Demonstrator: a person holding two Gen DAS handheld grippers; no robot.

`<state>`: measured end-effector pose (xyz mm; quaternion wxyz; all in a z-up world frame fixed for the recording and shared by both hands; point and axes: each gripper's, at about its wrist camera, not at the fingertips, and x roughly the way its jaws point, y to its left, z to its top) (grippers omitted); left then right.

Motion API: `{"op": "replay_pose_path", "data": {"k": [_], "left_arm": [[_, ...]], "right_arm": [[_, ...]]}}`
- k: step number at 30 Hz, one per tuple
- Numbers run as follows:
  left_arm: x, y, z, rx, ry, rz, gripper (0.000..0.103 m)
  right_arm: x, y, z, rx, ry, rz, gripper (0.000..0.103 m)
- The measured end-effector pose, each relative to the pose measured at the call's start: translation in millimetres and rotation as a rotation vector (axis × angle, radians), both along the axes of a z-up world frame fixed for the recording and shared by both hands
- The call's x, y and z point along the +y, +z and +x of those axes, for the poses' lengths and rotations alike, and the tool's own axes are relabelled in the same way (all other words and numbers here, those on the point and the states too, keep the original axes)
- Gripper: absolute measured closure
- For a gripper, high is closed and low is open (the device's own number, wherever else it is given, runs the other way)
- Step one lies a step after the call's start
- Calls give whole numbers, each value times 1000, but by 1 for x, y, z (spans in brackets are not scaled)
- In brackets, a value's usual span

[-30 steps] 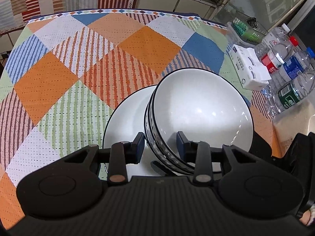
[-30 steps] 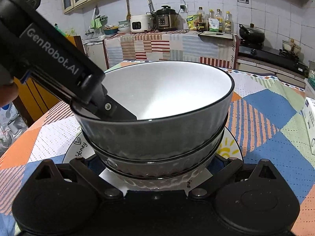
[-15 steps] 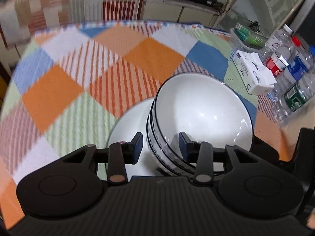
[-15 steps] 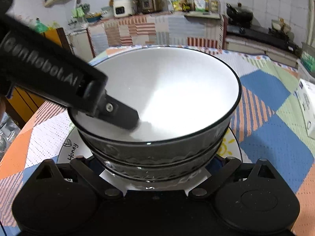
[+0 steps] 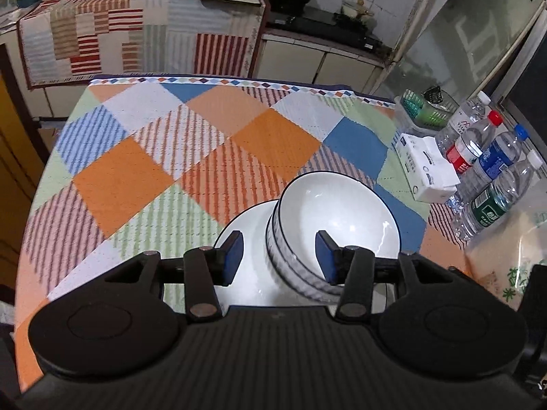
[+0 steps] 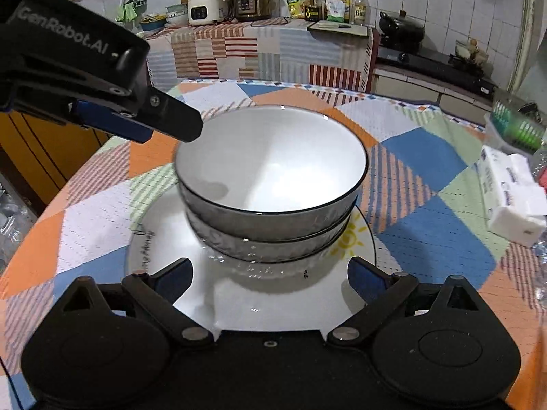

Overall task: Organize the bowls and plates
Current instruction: 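Open the left gripper and withdraw from the stacked dishes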

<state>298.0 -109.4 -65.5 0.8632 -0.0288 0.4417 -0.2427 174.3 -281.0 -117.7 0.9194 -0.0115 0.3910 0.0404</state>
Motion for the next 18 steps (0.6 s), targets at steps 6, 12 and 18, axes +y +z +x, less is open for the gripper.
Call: {"op": "replay_pose_path", "data": {"k": [6,12,18], "left_arm": [[12,30,-29,-38,-11,26,58],[27,51,-70,-67,-14,29,57],[40,59,-117,-147,1,98,56]], "right_arm": [[4,31,-27,-31,7,-24,4],[7,62,-58,-72,-6,-37,4],[7,81,-90,-89,-43,-49,4]]}}
